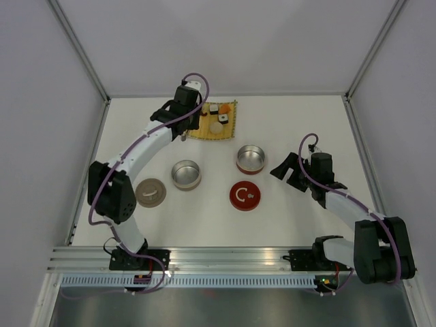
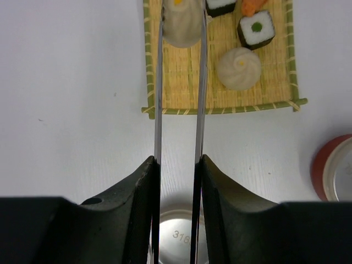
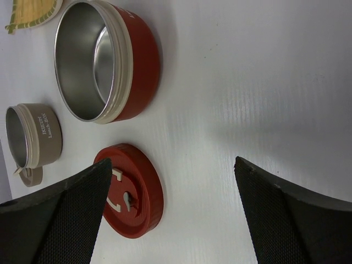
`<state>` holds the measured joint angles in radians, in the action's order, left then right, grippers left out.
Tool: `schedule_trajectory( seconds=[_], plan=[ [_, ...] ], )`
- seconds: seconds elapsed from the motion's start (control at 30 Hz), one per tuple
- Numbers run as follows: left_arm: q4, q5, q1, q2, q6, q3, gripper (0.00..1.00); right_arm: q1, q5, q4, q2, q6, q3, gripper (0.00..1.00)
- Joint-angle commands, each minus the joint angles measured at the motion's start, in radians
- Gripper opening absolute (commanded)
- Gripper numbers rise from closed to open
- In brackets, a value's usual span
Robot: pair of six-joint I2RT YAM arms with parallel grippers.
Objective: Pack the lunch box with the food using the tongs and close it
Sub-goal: Place the fake food in the packing box.
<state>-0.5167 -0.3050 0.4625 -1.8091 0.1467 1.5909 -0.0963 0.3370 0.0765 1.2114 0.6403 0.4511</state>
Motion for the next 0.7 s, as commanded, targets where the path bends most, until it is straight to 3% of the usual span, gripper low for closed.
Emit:
schedule_trajectory(
  seconds=[0.0, 0.13, 0.17, 0.33, 0.67],
  plan=[
    [0.007, 0.021, 0.018, 0.157, -0.030, -0.058, 0.33, -0.005, -0.041, 0.042, -0.039, 0.032, -0.017, 0.98],
    [-0.005, 0.021, 0.106, 0.279, -0.003, -0.141, 0.33, 0.000, -0.131, -0.055, -0.096, 0.071, -0.019, 0.98],
    [-0.008, 0.000, 0.173, 0.318, 0.005, -0.152, 0.33, 0.012, -0.139, -0.072, -0.127, 0.079, -0.019, 0.98],
    [-0.029, -0.026, 0.390, 0.372, 0.045, -0.184, 0.33, 0.199, -0.182, -0.272, -0.271, 0.044, -0.031, 0.98],
    [-0.005, -0.003, 0.547, 0.307, 0.114, -0.253, 0.33, 0.214, -0.253, -0.486, -0.555, 0.033, -0.023, 0.98]
  ],
)
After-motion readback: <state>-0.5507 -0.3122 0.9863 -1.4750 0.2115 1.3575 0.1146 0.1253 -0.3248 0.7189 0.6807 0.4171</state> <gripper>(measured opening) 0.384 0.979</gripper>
